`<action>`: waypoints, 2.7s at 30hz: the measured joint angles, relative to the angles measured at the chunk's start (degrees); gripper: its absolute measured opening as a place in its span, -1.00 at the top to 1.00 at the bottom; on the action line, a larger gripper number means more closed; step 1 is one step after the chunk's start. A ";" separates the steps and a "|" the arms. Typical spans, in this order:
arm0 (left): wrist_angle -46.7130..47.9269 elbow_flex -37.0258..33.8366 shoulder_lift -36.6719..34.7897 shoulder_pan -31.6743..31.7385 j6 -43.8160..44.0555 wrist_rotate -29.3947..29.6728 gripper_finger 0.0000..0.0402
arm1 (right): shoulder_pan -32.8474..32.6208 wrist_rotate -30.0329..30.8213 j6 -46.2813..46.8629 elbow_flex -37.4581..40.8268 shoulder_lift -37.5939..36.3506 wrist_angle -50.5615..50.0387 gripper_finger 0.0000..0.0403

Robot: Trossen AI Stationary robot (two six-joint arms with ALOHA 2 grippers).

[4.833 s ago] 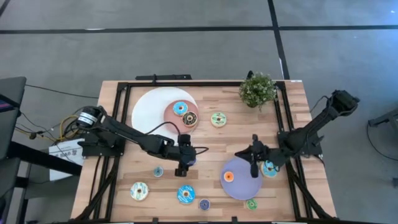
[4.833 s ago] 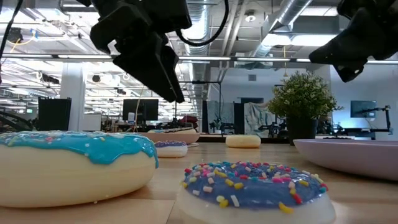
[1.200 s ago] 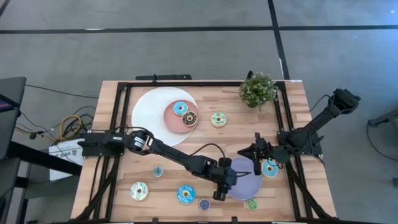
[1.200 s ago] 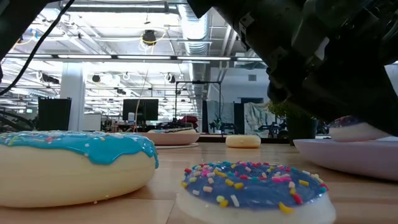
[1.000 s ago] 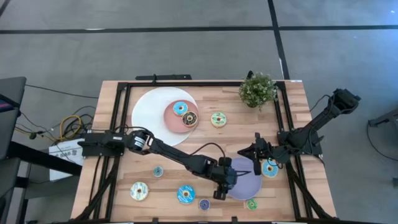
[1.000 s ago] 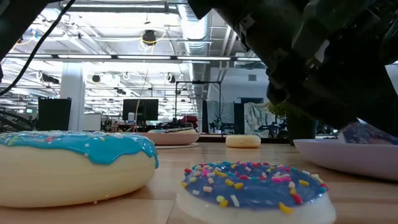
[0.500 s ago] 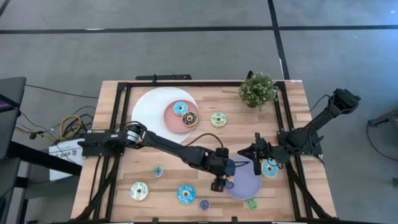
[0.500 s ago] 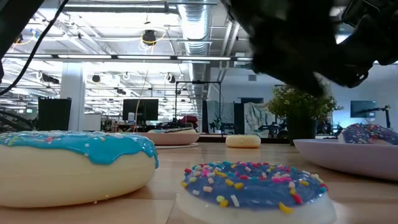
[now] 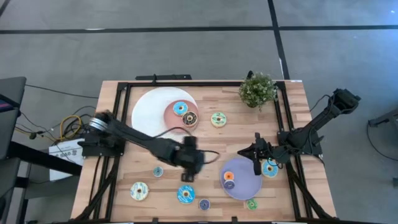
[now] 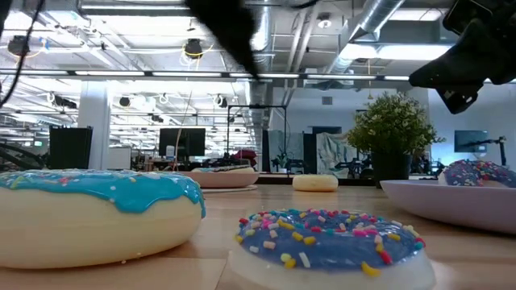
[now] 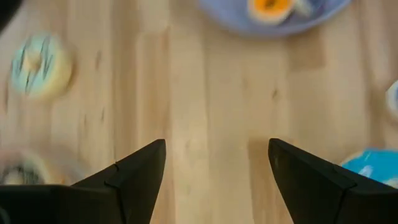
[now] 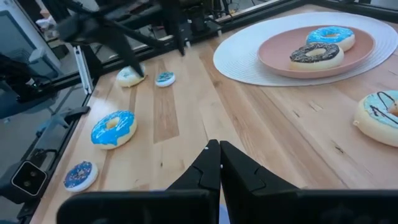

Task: Pick & Place donuts
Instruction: Put the large light green donut on the pink plate

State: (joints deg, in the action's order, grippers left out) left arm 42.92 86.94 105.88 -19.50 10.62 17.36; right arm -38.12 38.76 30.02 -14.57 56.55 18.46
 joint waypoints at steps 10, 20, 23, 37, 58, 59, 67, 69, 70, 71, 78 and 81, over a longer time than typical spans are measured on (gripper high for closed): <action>-29.83 -44.70 -30.12 -7.43 18.81 13.13 -0.39 | 2.91 0.15 -0.65 0.02 0.08 5.49 1.00; -48.90 -67.51 -48.80 -8.99 19.97 17.60 -0.39 | 19.57 -10.08 -12.70 -16.92 13.15 2.41 1.00; -48.99 -68.95 -51.50 -8.86 20.00 17.65 -0.39 | 26.09 -16.64 -11.10 -28.06 19.05 -13.98 1.00; -48.46 -69.49 -53.36 -8.86 18.49 16.97 -0.39 | 44.97 -30.94 -9.07 -64.66 46.62 -63.79 0.43; -46.44 -69.49 -53.32 -8.88 18.57 17.67 -0.39 | 50.63 -31.28 -8.98 -65.37 59.46 -63.20 -0.26; -46.41 -69.49 -53.32 -8.88 18.57 17.67 -0.39 | 50.53 -31.23 -8.83 -65.37 59.89 -63.37 -0.26; -46.26 -69.49 -53.32 -8.88 18.62 17.93 -0.39 | 50.01 -31.55 -7.79 -65.35 60.92 -63.65 -0.06; -46.26 -69.49 -53.32 -8.88 18.64 17.98 -0.39 | 49.99 -31.54 -7.50 -65.32 60.70 -63.68 0.06; -46.26 -69.49 -53.32 -8.88 18.66 17.98 -0.39 | 49.97 -31.54 -7.50 -65.29 60.56 -63.89 0.12; -46.27 -69.49 -53.32 -8.87 18.66 17.98 -0.39 | 49.97 -31.54 -7.50 -65.29 60.52 -63.81 0.17; -46.26 -69.49 -53.32 -8.88 18.77 17.86 -0.39 | 49.76 -31.36 -7.50 -70.02 58.78 -72.65 0.50; -46.26 -69.48 -53.31 -8.86 19.05 17.71 -0.39 | 49.24 -30.91 -7.50 -73.13 56.11 -73.55 0.56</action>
State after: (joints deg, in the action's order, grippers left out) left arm -3.33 17.46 52.57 -28.36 29.67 35.06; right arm 11.12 7.85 22.52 -87.70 112.66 -55.09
